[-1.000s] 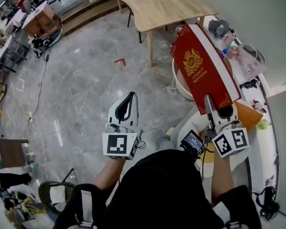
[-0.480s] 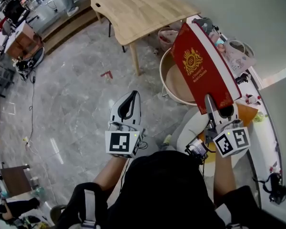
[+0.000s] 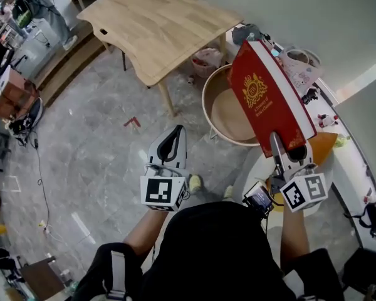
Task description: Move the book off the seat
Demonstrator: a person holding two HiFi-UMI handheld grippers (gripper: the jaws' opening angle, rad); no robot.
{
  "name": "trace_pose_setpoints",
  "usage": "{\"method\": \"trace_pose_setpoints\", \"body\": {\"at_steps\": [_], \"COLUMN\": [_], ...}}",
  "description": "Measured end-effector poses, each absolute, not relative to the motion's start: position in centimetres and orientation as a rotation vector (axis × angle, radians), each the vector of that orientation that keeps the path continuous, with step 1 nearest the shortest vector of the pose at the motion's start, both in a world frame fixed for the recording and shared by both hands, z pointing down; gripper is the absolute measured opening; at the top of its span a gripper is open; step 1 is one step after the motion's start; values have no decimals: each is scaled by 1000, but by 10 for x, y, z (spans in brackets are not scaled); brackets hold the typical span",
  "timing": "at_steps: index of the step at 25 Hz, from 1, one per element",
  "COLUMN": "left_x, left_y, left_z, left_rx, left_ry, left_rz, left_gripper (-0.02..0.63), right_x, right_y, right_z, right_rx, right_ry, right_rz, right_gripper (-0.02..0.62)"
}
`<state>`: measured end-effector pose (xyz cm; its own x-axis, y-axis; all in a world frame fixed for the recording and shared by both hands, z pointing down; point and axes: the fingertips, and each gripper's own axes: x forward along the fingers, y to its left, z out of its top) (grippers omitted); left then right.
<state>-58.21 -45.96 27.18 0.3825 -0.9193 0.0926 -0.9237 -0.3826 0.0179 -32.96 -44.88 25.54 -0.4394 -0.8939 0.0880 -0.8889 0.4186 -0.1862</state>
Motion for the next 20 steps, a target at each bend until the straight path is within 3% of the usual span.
{"method": "trace_pose_setpoints", "body": {"at_steps": [10, 20], "left_x": [-597, -567], "left_y": [-527, -560], "left_z": [285, 307], "left_rx": [2670, 2705], "left_ry": [-1510, -1375], "left_rz": [123, 141], "left_gripper": [11, 11], "right_x": [-344, -331], "right_y": [-478, -501], "right_z": [276, 304], "right_rx": [-1814, -1847], "right_ry": [2476, 2454], "right_rz": [-382, -473], "right_gripper": [238, 238]}}
